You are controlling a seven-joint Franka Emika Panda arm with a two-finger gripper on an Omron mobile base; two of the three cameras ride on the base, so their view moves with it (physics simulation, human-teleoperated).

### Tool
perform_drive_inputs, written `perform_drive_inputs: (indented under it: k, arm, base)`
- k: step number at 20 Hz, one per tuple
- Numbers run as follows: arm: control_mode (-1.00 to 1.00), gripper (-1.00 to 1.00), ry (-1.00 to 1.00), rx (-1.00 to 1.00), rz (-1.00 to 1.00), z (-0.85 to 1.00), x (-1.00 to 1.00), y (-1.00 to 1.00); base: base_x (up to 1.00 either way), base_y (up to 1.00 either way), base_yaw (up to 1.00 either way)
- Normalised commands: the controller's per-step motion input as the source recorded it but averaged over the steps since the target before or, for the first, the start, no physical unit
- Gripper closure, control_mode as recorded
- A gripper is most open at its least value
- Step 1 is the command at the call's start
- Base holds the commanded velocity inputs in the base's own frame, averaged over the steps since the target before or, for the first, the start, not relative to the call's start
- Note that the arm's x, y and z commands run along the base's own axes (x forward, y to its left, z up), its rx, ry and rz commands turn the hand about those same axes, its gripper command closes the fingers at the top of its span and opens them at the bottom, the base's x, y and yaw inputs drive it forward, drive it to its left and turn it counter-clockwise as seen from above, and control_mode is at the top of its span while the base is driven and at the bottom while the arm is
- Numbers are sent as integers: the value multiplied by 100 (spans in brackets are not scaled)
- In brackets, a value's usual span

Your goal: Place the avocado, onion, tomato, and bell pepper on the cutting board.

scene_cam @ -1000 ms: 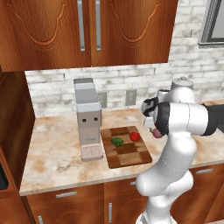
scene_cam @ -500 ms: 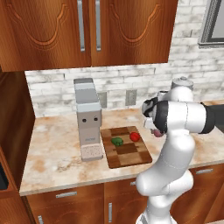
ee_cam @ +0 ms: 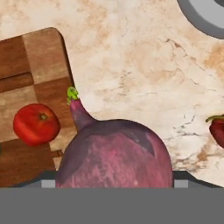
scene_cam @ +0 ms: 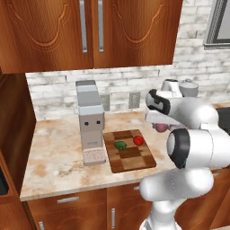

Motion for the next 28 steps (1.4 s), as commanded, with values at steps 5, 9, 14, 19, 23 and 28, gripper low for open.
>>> perform_drive_inputs:
  k: [5,9,14,19,23,28]
  arm:
    - [-100,100,-5,0,1,60,-73,77]
    - [-100,100,0,0,0,20,-40,76]
    - [-100,100,0,0,2,-1,-18,56]
    - [-100,100,0,0,2,-8,-4,58]
    - [-100,100,2,0,2,-36,0,54]
    - [-100,100,10,0,0,-59,11,35]
  base:
    - [0,0,0]
    - [0,0,0]
    - [0,0,0]
    - [0,0,0]
    - [0,0,0]
    - [0,0,0]
